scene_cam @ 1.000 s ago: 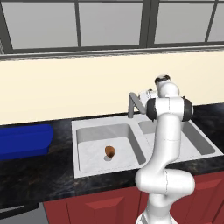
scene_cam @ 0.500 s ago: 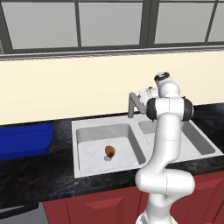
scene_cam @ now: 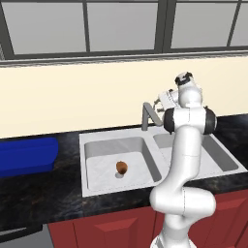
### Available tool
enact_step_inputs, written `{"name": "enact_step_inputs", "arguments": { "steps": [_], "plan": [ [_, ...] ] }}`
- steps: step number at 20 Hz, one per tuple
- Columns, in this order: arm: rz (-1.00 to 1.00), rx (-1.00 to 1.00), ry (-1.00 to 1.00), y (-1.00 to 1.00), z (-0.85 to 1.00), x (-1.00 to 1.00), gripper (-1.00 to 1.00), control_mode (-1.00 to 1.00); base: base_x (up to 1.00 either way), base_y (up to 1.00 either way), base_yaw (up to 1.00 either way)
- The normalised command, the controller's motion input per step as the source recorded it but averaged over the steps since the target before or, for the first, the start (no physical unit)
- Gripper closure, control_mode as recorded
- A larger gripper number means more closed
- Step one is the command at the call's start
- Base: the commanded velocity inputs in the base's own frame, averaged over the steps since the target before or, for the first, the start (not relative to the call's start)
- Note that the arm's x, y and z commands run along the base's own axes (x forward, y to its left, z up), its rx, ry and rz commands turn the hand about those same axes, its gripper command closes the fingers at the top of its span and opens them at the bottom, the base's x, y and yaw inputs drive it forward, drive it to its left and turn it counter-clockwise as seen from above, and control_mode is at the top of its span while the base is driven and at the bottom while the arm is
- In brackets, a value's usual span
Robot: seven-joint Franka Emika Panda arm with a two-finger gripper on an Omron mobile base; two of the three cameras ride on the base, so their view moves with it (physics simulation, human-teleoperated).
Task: Pick up all produce items and place them in the sink. Turn on the sink faucet to wash them. Then turn the sink off and put them in the tray.
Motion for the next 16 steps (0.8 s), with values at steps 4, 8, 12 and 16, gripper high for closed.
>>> {"name": "enact_step_inputs", "arguments": {
  "steps": [4, 8, 12, 16],
  "plan": [
    [0.0, -0.04, -0.04, -0.22, 0.37, -0.28, -1.0, -1.0, 0.0, 0.0, 0.0],
    [-0.01, -0.01, -0.08, -0.14, 0.31, -0.68, -1.0, -1.0, 0.0, 0.0, 0.0],
    [-0.04, 0.0, -0.12, -0.09, 0.25, -0.93, -1.0, -1.0, 0.0, 0.0, 0.0],
    [-0.01, 0.0, -0.25, -0.02, 0.02, -1.0, -1.0, -1.0, 0.0, 0.0, 0.0]
  ]
}}
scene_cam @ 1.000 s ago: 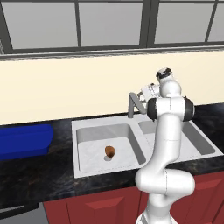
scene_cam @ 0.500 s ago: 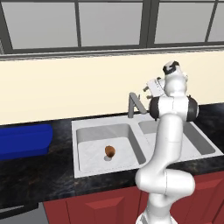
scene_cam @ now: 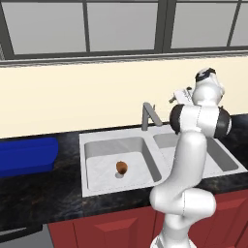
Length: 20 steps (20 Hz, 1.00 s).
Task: Pick up all produce items and place them in the sink. Turn on the sink faucet to wash them. Then turn the sink off and put them in the tray.
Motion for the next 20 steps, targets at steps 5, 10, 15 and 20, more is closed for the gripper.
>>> {"name": "enact_step_inputs", "arguments": {
  "steps": [5, 10, 15, 20],
  "plan": [
    [-0.04, 0.0, -0.21, 0.0, 0.28, -1.0, -1.0, -1.0, 0.0, 0.0, 0.0],
    [-0.11, 0.0, -0.16, 0.0, 0.53, -0.97, -1.0, -1.0, 0.0, 0.0, 0.0],
    [-0.13, -0.01, -0.05, 0.11, 0.53, -0.89, -1.0, -1.0, 0.0, 0.0, 0.0],
    [-0.13, -0.01, 0.0, 0.42, 0.52, -0.76, -1.0, -1.0, 0.0, 0.0, 0.0]
  ]
}}
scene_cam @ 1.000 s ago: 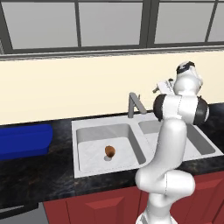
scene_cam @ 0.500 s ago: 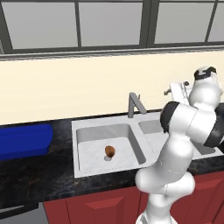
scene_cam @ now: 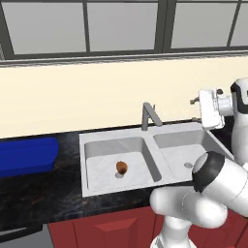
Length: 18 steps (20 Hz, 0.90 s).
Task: Pick up all produce items and place them in the sink. Turn on the sink faucet to wash them. Then turn the sink off and put them in the tray.
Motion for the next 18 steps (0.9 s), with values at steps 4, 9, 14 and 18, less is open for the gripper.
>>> {"name": "enact_step_inputs", "arguments": {
  "steps": [4, 9, 14, 18],
  "plan": [
    [-0.15, -0.05, 0.09, 0.69, 0.41, -0.65, -1.0, -1.0, 0.0, 0.0, 0.0],
    [-0.19, -0.07, 0.23, 0.92, 0.18, -0.53, -1.0, -1.0, 0.0, 0.0, 0.0],
    [-0.23, -0.1, 0.29, 0.99, 0.02, -0.42, -1.0, -1.0, 0.0, 0.0, 0.0],
    [-0.25, -0.1, 0.3, 0.93, 0.0, -0.35, -1.0, -1.0, 0.0, 0.0, 0.0]
  ]
}}
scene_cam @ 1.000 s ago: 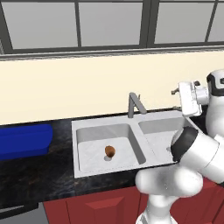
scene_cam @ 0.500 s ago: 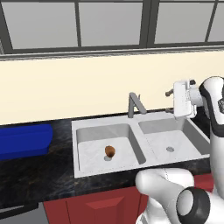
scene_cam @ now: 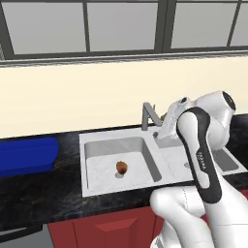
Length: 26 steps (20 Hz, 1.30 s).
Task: Pick up all produce items and place them in the sink. Turn on the sink faucet to wash them. Then turn the sink off and put them in the tray.
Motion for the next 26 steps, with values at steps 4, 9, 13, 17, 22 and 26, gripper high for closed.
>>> {"name": "enact_step_inputs", "arguments": {
  "steps": [4, 9, 13, 17, 22, 26],
  "plan": [
    [-0.3, -0.11, 0.27, 0.81, -0.09, -0.14, -1.0, -1.0, 0.0, 0.0, 0.0],
    [-0.31, -0.14, 0.26, 0.57, -0.33, 0.0, -1.0, -1.0, 0.0, 0.0, 0.0],
    [-0.3, -0.05, 0.27, 0.19, -0.41, 0.0, -1.0, -1.0, 0.0, 0.0, 0.0],
    [-0.23, 0.0, 0.24, -0.08, -0.45, 0.0, -1.0, -1.0, 0.0, 0.0, 0.0],
    [-0.13, 0.0, 0.19, -0.26, -0.36, 0.1, -1.0, -1.0, 0.0, 0.0, 0.0],
    [-0.1, 0.0, 0.14, -0.12, -0.43, 0.3, -1.0, -1.0, 0.0, 0.0, 0.0]
  ]
}}
